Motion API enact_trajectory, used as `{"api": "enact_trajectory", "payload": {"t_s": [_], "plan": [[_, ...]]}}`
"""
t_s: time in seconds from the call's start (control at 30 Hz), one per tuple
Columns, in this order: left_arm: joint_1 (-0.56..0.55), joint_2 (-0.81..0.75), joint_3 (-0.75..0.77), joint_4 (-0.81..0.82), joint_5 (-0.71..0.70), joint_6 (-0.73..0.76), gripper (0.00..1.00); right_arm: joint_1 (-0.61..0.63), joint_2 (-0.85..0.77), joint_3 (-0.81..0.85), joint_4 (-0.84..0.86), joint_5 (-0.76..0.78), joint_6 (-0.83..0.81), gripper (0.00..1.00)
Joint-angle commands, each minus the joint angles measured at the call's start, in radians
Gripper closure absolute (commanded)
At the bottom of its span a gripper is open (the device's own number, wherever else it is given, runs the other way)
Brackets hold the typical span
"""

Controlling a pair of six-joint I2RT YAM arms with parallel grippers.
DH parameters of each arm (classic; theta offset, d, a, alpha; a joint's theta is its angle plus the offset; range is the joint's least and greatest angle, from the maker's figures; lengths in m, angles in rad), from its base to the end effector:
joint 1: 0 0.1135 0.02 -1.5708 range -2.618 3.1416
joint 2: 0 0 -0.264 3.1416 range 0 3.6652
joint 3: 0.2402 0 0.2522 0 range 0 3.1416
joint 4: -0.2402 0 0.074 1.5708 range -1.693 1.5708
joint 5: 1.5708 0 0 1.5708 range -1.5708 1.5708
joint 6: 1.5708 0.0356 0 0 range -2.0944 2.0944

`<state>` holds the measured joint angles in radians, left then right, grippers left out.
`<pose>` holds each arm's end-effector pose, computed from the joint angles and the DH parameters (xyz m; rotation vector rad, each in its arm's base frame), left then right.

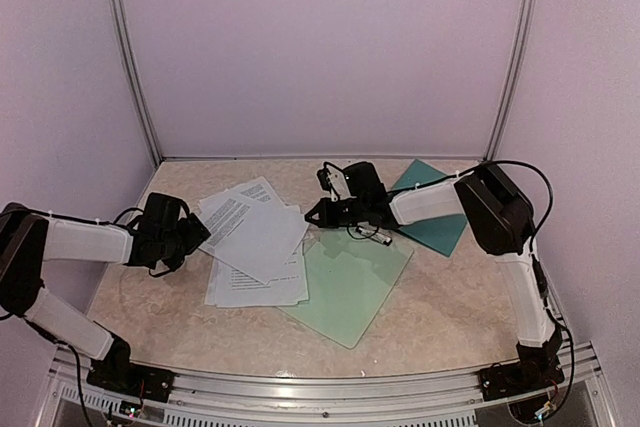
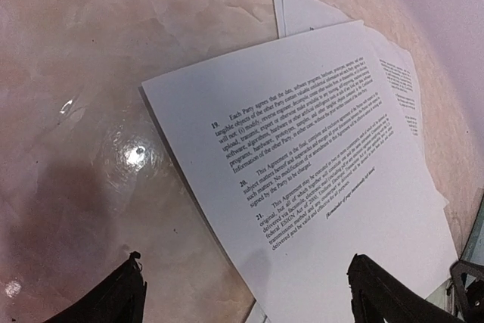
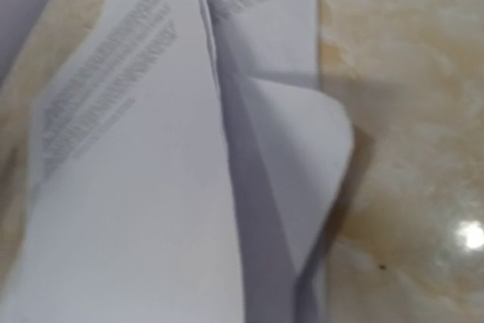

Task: Put the files into the folder
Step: Pick up the file from the center of the board.

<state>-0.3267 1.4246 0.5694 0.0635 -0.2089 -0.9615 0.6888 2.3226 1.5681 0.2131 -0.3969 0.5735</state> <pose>0.2524 -0.0777 0.1517 -0.8372 2.2215 -0.3859 0.3861 0.3357 0.1272 -0.3900 2.2597 1.1302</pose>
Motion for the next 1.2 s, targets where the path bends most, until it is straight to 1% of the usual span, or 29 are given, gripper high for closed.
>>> {"api": "enact_trajectory", "payload": {"t_s": [0.0,0.23,0.37,0.57,0.7,0.93,1.03,1.17], "plan": [[0.020,-0.007,-0.040,0.029,0.060,-0.014,0.10,-0.006,-0.065,-0.029,0.062,-0.034,0.052,1.00],[0.020,0.090,-0.026,0.121,0.136,-0.057,0.11,0.000,-0.093,-0.064,0.102,-0.029,0.096,1.00],[0.022,0.158,0.010,0.153,0.169,-0.070,0.11,0.007,-0.106,-0.095,0.127,-0.023,0.120,1.00],[0.015,0.225,0.026,0.203,0.203,-0.087,0.12,0.026,-0.159,-0.133,0.128,0.027,0.112,1.00],[-0.011,0.204,0.016,0.199,0.175,-0.060,0.13,0.033,-0.212,-0.152,0.107,0.062,0.085,1.00],[-0.076,0.088,0.030,0.094,0.094,0.004,0.11,0.049,-0.329,-0.191,0.049,0.145,0.014,1.00],[-0.095,0.039,0.033,0.076,0.097,0.024,0.11,0.066,-0.364,-0.198,-0.001,0.166,-0.035,1.00],[-0.118,-0.004,0.066,0.027,0.111,0.090,0.11,0.097,-0.410,-0.233,-0.064,0.220,-0.086,1.00]]}}
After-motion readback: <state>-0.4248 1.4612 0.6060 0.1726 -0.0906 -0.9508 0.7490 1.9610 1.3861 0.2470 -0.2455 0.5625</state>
